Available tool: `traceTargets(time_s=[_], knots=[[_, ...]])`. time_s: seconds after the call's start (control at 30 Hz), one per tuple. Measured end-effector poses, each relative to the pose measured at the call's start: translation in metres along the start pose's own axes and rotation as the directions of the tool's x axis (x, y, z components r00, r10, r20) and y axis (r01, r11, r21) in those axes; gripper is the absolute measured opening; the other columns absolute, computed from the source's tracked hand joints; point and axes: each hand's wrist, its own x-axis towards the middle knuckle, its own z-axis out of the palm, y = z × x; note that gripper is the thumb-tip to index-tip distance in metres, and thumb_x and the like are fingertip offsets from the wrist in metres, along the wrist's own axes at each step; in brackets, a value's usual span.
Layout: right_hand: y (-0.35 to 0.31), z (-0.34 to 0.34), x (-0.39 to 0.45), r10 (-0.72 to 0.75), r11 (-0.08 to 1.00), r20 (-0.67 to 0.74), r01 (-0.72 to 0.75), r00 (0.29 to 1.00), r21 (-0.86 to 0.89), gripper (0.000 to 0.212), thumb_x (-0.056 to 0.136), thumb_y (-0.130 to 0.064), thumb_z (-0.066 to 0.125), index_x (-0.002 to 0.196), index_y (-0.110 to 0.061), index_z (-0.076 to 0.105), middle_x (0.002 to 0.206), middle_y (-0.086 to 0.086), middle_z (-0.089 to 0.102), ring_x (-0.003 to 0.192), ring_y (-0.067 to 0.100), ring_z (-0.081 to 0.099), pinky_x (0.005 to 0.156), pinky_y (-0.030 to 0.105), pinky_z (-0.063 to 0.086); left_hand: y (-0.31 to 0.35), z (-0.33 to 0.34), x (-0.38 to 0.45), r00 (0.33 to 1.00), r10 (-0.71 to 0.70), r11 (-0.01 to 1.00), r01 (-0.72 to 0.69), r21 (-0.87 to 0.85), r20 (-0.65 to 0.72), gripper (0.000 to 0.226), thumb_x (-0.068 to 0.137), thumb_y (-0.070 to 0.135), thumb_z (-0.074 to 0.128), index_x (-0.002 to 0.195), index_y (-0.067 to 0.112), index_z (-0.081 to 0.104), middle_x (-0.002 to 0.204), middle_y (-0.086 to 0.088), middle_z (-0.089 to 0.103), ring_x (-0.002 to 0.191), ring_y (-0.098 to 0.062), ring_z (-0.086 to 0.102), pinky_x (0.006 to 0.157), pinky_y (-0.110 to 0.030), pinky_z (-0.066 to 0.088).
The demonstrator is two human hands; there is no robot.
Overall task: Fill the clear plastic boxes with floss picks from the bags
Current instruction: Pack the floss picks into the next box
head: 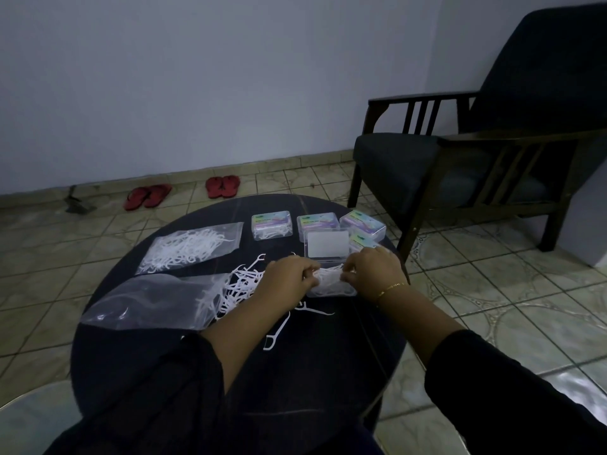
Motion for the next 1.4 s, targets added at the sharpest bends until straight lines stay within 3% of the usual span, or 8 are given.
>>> traceTargets(time_s=[0.23,0.37,0.5,0.57,0.7,0.9,1.03,1.4], knots=[[0.002,0.003,-0.001,-0.028,0.996,0.051,0.023,0.998,0.091,0.031,0.094,-0.037,0.052,0.124,-0.031,0.057,0.119,0.001,0.061,0.112,0.018,0.052,0.097,0.037,0.043,0.008,0.005,-0.002,0.997,-0.014,0.982,-0.002,-0.189,-0.081,0.044,0.083,0.016,0.072,0.125,0.017,0.061,0.102,0.006,0.053,0.080,-0.002,0.050,0.067,-0.006,0.036],[0.002,0.002,-0.004,-0.034,0.994,-0.019,0.036,0.999,0.107,0.030,0.096,-0.028,0.049,0.123,-0.031,0.059,0.118,0.000,0.062,0.111,0.019,0.051,0.096,0.035,0.043,0.007,0.001,-0.006,0.990,-0.010,0.963,-0.029,-0.267,-0.143,0.034,0.088,0.007,0.063,0.121,0.014,0.064,0.109,0.002,0.059,0.083,0.000,0.053,0.070,0.001,0.037],[-0.006,-0.003,-0.008,-0.062,0.993,-0.112,0.072,0.992,0.092,0.029,0.096,-0.028,0.046,0.120,-0.029,0.062,0.117,-0.001,0.061,0.111,0.019,0.050,0.097,0.037,0.041,-0.007,-0.016,-0.010,0.990,-0.043,0.987,0.020,-0.161,-0.136,0.030,0.091,0.010,0.057,0.117,0.021,0.067,0.113,0.003,0.062,0.094,-0.008,0.059,0.086,-0.018,0.045],[-0.015,-0.005,-0.010,-0.119,0.989,-0.105,0.127,0.987,0.074,0.029,0.096,-0.030,0.046,0.121,-0.029,0.061,0.121,-0.001,0.057,0.116,0.020,0.045,0.099,0.037,0.036,-0.018,-0.026,-0.012,0.995,-0.080,0.997,0.080,0.006,-0.063,0.027,0.092,0.018,0.057,0.116,0.027,0.066,0.115,0.005,0.063,0.102,-0.013,0.059,0.097,-0.032,0.041],[-0.041,-0.009,-0.019,-0.284,0.959,-0.056,0.284,0.957,-0.009,0.030,0.094,-0.038,0.048,0.118,-0.029,0.062,0.123,0.000,0.052,0.118,0.022,0.039,0.099,0.039,0.031,-0.030,-0.046,-0.019,0.989,-0.138,0.926,0.106,0.363,0.062,0.026,0.092,0.031,0.053,0.115,0.034,0.066,0.117,0.011,0.063,0.111,-0.012,0.055,0.098,-0.038,0.028],[-0.064,0.009,-0.026,-0.278,0.929,0.103,0.294,0.955,-0.224,0.039,0.093,-0.039,0.047,0.123,-0.017,0.059,0.129,0.006,0.049,0.123,0.026,0.038,0.102,0.042,0.028,-0.033,-0.048,-0.032,0.969,-0.152,0.863,0.035,0.505,0.194,0.045,0.079,0.068,0.051,0.098,0.032,0.069,0.099,0.011,0.065,0.099,-0.012,0.057,0.094,-0.040,0.026],[-0.067,0.017,-0.032,-0.232,0.930,0.108,0.253,0.967,-0.268,0.036,0.096,-0.029,0.041,0.124,-0.012,0.056,0.131,0.009,0.050,0.123,0.029,0.038,0.101,0.042,0.030,-0.035,-0.040,-0.040,0.955,-0.179,0.813,0.009,0.582,0.236,0.059,0.067,0.083,0.051,0.068,0.024,0.055,0.073,0.008,0.053,0.080,-0.015,0.051,0.090,-0.040,0.027],[-0.064,0.022,-0.036,-0.151,0.970,0.083,0.164,0.985,-0.177,0.037,0.092,-0.031,0.049,0.125,-0.018,0.057,0.127,0.007,0.052,0.122,0.028,0.040,0.102,0.041,0.030,-0.032,-0.026,-0.046,0.973,-0.166,0.851,0.060,0.521,0.160,0.026,0.086,0.045,0.057,0.094,0.025,0.072,0.094,0.005,0.068,0.096,-0.016,0.060,0.093,-0.036,0.026]])
